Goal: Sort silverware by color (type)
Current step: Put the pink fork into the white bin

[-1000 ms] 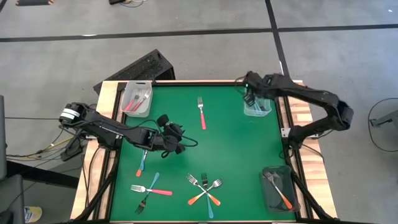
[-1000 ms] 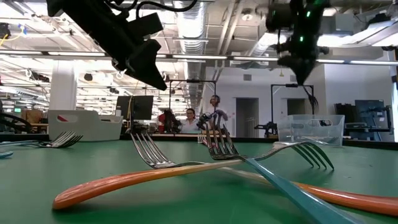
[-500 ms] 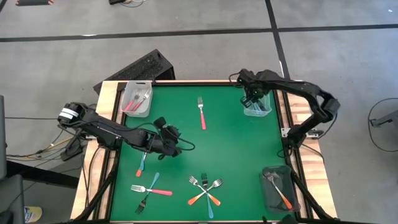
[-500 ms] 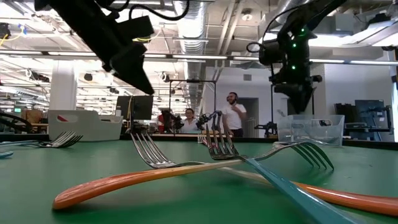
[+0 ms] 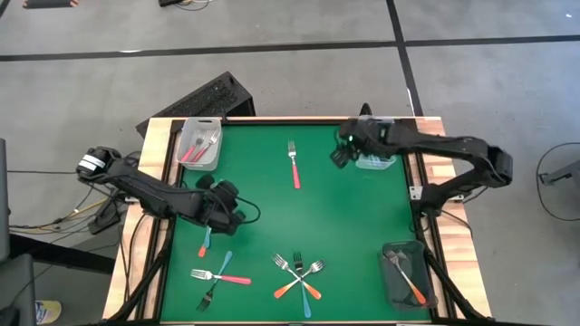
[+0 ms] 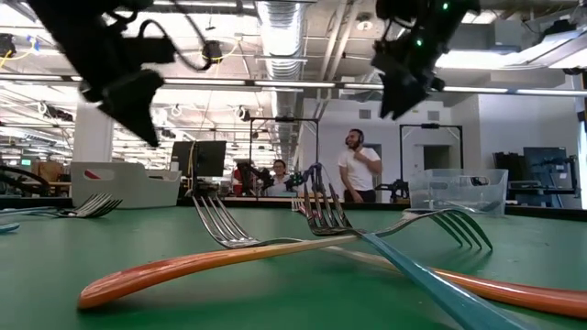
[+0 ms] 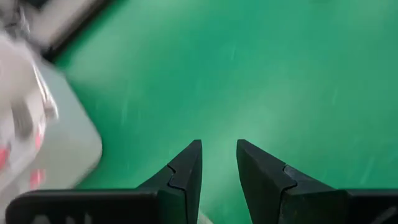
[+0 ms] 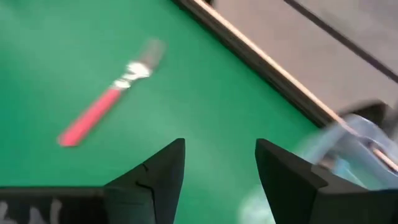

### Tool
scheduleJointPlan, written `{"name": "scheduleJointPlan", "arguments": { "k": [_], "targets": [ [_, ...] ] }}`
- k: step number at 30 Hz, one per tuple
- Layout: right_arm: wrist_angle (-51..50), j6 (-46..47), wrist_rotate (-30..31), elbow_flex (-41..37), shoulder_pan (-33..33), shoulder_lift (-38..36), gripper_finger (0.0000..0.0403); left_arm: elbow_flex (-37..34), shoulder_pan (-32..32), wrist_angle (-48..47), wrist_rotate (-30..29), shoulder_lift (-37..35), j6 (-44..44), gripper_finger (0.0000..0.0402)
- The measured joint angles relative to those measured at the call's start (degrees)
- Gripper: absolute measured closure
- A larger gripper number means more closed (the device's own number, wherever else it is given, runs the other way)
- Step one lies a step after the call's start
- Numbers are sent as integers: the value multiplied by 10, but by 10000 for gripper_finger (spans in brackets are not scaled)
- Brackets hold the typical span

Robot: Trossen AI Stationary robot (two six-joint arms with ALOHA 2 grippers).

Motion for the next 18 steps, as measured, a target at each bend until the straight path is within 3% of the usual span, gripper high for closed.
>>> {"name": "scheduleJointPlan", "arguments": {
  "k": [11,18],
  "targets": [
    [229,57,0,-88,154,0,185,-87,-8,-5,78,2,-145,312],
    [337,110,26,-137,155,23,185,-94,-7,11,56,2,-175,312]
  ]
}}
